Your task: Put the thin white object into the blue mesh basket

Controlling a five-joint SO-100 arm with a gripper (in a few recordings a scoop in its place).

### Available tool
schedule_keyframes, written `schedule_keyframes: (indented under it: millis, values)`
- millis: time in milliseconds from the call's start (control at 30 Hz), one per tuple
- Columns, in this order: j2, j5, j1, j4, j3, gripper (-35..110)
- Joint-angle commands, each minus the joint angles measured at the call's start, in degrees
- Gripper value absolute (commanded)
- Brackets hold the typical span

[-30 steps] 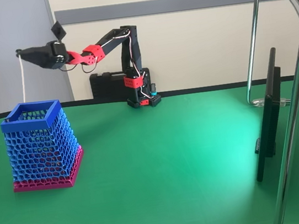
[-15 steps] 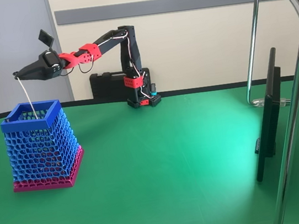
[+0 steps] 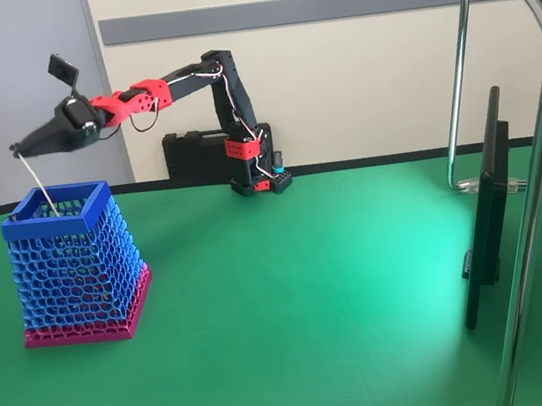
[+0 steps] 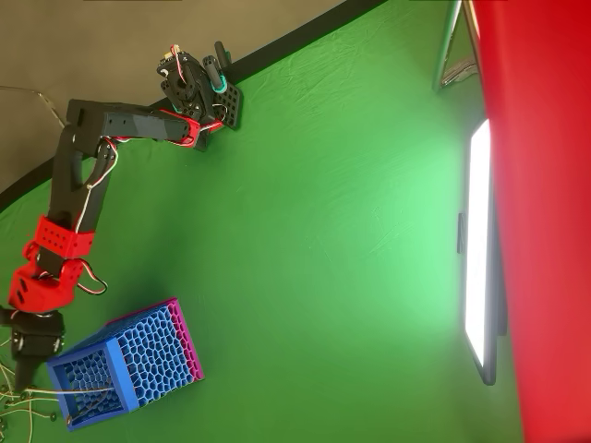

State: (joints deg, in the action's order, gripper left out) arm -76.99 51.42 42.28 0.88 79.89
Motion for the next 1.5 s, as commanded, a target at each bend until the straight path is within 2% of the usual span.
schedule_keyframes:
  millis: [0,167,233,367,633,900,1133,1467]
  values:
    - [0.3,3.1,-2.4,0.1,-3.0,0]
    - [1.1,10.1,-5.7,0.1,-1.5,0]
    - [0.9,10.5,-6.5,-1.7,-0.3,1]
    - [0.4,10.0,-6.9,-5.4,1.8,16]
    - [0.0,8.5,-5.8,-5.7,0.3,21]
    - [-6.1,6.2,-5.9,-7.3,3.4,20]
    - [-15.2,2.5,-8.2,-7.3,11.6,13]
    - [-30.5,-3.2,-13.7,-7.3,32.0,0]
